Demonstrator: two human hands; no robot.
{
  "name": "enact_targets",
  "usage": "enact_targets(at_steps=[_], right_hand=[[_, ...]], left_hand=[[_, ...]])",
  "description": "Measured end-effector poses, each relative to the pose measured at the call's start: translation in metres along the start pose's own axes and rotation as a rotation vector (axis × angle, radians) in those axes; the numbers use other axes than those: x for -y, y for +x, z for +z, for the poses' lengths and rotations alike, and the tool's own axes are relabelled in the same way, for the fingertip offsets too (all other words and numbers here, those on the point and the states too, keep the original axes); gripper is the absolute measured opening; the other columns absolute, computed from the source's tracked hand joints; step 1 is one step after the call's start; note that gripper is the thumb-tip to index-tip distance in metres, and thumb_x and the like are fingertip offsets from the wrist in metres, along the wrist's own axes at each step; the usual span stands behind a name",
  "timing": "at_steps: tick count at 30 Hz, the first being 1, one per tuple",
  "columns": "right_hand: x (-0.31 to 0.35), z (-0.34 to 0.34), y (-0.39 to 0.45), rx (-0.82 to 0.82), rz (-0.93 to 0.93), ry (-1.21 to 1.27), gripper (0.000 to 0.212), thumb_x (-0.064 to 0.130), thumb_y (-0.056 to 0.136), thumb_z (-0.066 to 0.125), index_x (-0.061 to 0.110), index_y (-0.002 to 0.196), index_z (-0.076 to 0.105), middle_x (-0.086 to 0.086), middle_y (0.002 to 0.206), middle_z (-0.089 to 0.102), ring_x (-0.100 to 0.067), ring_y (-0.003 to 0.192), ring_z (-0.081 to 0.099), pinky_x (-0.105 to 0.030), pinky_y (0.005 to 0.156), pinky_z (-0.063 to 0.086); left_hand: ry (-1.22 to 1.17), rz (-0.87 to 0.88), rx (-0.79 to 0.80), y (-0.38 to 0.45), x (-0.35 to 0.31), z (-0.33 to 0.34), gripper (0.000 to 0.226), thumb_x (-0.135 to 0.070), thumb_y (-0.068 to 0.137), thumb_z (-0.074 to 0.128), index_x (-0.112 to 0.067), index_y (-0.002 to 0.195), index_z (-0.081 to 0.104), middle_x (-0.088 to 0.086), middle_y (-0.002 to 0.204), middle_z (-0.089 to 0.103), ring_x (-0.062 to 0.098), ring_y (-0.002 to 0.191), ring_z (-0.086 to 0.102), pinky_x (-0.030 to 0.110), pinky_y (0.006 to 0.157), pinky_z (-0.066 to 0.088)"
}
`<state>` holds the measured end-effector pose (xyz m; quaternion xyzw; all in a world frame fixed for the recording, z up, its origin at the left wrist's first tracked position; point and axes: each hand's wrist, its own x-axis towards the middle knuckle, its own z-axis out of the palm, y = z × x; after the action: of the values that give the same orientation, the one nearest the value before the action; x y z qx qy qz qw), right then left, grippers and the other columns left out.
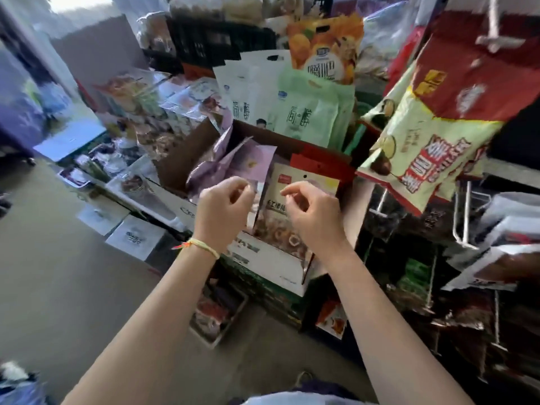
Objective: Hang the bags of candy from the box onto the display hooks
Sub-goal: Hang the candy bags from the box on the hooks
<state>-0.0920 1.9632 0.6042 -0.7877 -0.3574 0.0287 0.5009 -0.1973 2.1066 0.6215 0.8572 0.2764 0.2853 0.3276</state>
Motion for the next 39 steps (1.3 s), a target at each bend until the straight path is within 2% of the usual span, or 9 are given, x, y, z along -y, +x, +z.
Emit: enact_targets(at_steps=[4,9,15,20,23,28,32,35,39], right_hand=[[0.008,0.029,0.045,0.241,0.335,-0.083,0.022,0.029,0.096,0.059,0.020,0.116,0.065,0.004,0.097,0.066,-0.020,0.089,0.065,-0.034,0.076,0.055],[0.024,0.071,0.088,0.497,0.593,-0.190,0.062,0.047,0.100,0.053,0.009,0.147,0.037,-0.008,0.141,0.052,-0.025,0.114,0.056,-0.033,0.079,0.048],[0.010,0.100,0.120,0.099,0.741,-0.040,0.030,0.024,0.092,0.065,0.011,0.119,0.064,-0.008,0.117,0.070,-0.018,0.098,0.063,-0.029,0.075,0.047],[0.009,0.138,0.118,-0.004,0.811,0.073,0.025,0.044,0.083,0.078,0.022,0.072,0.073,0.012,0.072,0.071,-0.015,0.083,0.064,-0.034,0.080,0.050],[0.018,0.142,0.113,-0.082,0.817,0.097,0.026,0.045,0.083,0.078,0.024,0.069,0.074,0.016,0.062,0.067,-0.010,0.073,0.062,-0.028,0.072,0.047],[0.033,0.119,0.104,-0.247,0.689,0.119,0.052,0.061,0.075,0.078,0.011,0.090,0.079,-0.011,0.088,0.077,-0.020,0.079,0.068,-0.034,0.072,0.051],[0.049,0.075,0.089,-0.340,0.567,0.219,0.022,0.039,0.088,0.073,0.025,0.104,0.079,-0.013,0.109,0.075,-0.024,0.107,0.070,-0.042,0.095,0.055],[0.063,0.042,0.067,-0.410,0.483,0.288,0.026,0.047,0.081,0.074,0.028,0.097,0.081,-0.019,0.111,0.073,-0.035,0.110,0.067,-0.056,0.104,0.048],[0.081,-0.007,0.024,-0.359,0.375,0.379,0.037,0.040,0.088,0.069,0.012,0.110,0.077,-0.004,0.116,0.074,-0.021,0.115,0.067,-0.040,0.104,0.046]], left_hand=[[0.112,0.003,0.169,0.062,0.029,-0.005,0.026,-0.035,0.087,0.059,-0.014,0.088,0.075,0.008,0.078,0.073,0.033,0.079,0.067,0.038,0.075,0.053],[0.241,0.189,0.355,0.123,0.080,0.003,0.027,-0.037,0.085,0.057,-0.018,0.093,0.075,0.007,0.103,0.069,0.032,0.099,0.065,0.037,0.081,0.051],[0.236,0.413,0.350,0.165,0.120,0.010,0.030,-0.020,0.075,0.070,-0.014,0.105,0.071,0.021,0.137,0.054,0.044,0.128,0.047,0.055,0.097,0.048],[0.028,0.454,0.306,0.166,0.121,0.012,0.046,-0.026,0.078,0.035,-0.007,0.101,0.070,0.031,0.133,0.052,0.043,0.116,0.048,0.045,0.100,0.037],[0.000,0.446,0.346,0.167,0.126,0.014,0.047,-0.023,0.077,0.036,-0.002,0.104,0.069,0.032,0.119,0.058,0.051,0.104,0.057,0.045,0.093,0.044],[-0.138,0.296,0.438,0.173,0.119,0.015,0.046,-0.020,0.088,0.061,0.004,0.127,0.056,0.021,0.119,0.060,0.040,0.117,0.051,0.032,0.101,0.027],[-0.440,0.087,0.496,0.171,0.095,0.014,0.075,-0.042,0.085,0.073,-0.010,0.145,0.041,0.007,0.141,0.052,0.021,0.133,0.046,0.034,0.115,0.033],[-0.765,-0.037,0.562,0.160,0.062,0.005,0.065,-0.043,0.076,0.084,-0.015,0.126,0.053,-0.005,0.114,0.070,0.005,0.105,0.067,0.032,0.095,0.054],[-1.094,-0.066,0.784,0.136,0.016,-0.004,0.037,-0.038,0.068,0.089,-0.016,0.096,0.078,0.004,0.097,0.078,0.018,0.090,0.073,0.032,0.079,0.058]])
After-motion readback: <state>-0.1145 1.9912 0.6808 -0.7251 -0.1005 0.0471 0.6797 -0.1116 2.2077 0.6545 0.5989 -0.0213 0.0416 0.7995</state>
